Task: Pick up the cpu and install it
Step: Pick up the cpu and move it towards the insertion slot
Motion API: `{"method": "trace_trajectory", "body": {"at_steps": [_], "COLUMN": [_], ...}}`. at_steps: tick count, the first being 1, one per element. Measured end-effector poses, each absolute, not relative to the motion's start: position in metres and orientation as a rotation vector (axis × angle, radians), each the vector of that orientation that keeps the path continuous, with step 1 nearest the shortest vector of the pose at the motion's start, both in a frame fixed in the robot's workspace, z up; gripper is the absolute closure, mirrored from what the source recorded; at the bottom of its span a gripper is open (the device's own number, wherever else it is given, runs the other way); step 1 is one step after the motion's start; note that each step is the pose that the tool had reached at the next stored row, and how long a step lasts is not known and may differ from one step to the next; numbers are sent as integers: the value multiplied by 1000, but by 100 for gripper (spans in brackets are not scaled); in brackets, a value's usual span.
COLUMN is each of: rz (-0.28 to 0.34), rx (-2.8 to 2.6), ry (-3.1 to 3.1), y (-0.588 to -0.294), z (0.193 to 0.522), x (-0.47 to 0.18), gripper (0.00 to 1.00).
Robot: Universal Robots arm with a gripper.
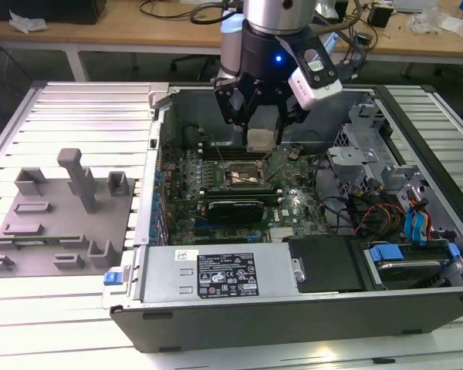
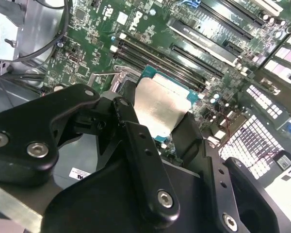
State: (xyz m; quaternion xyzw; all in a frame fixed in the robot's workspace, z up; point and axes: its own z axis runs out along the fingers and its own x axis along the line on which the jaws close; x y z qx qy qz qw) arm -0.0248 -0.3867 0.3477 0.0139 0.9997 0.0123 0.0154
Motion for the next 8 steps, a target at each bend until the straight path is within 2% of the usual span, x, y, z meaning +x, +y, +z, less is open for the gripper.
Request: {"method": "trace_trajectory", "body": {"at_steps": [8], "rz": [39], "rx": [43], "ry": [3112], "y": [-380], "z": [339], "x": [-25], "gripper": [45]}}
